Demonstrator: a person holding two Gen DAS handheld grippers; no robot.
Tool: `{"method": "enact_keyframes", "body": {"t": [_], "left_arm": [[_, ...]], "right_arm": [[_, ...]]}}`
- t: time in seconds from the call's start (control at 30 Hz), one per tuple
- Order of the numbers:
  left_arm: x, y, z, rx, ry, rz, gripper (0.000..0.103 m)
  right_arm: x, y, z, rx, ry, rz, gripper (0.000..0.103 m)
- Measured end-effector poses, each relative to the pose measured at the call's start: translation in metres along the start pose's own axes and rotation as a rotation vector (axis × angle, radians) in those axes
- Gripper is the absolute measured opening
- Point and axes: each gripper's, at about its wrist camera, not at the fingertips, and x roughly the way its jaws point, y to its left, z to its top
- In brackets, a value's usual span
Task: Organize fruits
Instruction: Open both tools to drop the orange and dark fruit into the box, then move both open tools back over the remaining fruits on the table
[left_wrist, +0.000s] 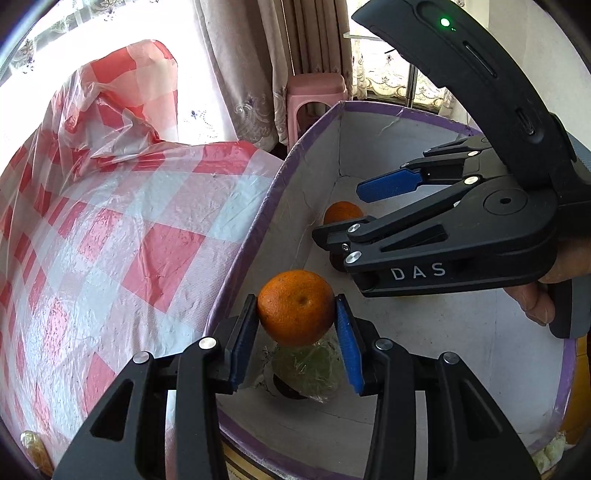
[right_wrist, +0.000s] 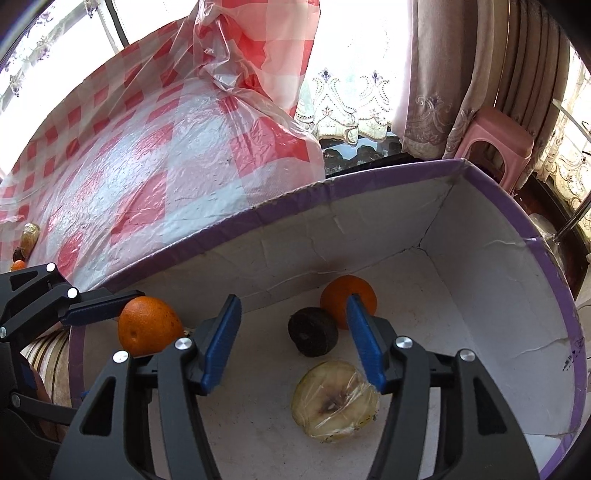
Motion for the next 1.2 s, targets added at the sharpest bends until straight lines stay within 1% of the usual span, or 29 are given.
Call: {"method": "enact_keyframes", "body": {"t": [0.27,0.37,0.5,0.6,0.7,0.73,0.93,1.1,1.2], "left_arm": [[-0.009,0.008,-0.003,-0.034,-0.037,-0.012,0.044],[-0.013,0.01,-0.003,-0.044,-0.055,-0.005,0.049],[-0.022,0.017,-0.005,-0.074,-0.085,-0.011,0.05],[-0.03,0.022,-0.007,-0.095,-0.111,0.005,0.057],[-0.04,0.027,-0.01,-0.115,-0.142,0.025,0.065],[-0.043,0.029,-0.011,-0.124,-0.155,0.036,0.068],[-0.071,0.051,-0.022,-0.206,-0.224,0.091,0.079],[-0.096,0.075,-0.04,-0.293,-0.268,0.116,0.082],[-0.111,0.091,-0.053,-0.356,-0.288,0.131,0.082]], "right_arm": [[-0.01,-0.006,-0.001,0.025,-0.026,-0.022,0.062],[-0.016,-0.006,0.0,0.022,-0.04,-0.038,0.066],[-0.026,-0.001,0.0,0.016,-0.066,-0.049,0.069],[-0.035,0.007,0.001,0.001,-0.094,-0.059,0.074],[-0.046,0.015,0.004,-0.009,-0.134,-0.06,0.077],[-0.05,0.018,0.005,-0.01,-0.152,-0.061,0.079],[-0.069,0.036,0.014,-0.012,-0.22,-0.064,0.081],[-0.077,0.056,0.022,-0.027,-0.251,-0.045,0.081],[-0.077,0.077,0.026,-0.066,-0.251,-0.047,0.081]]}}
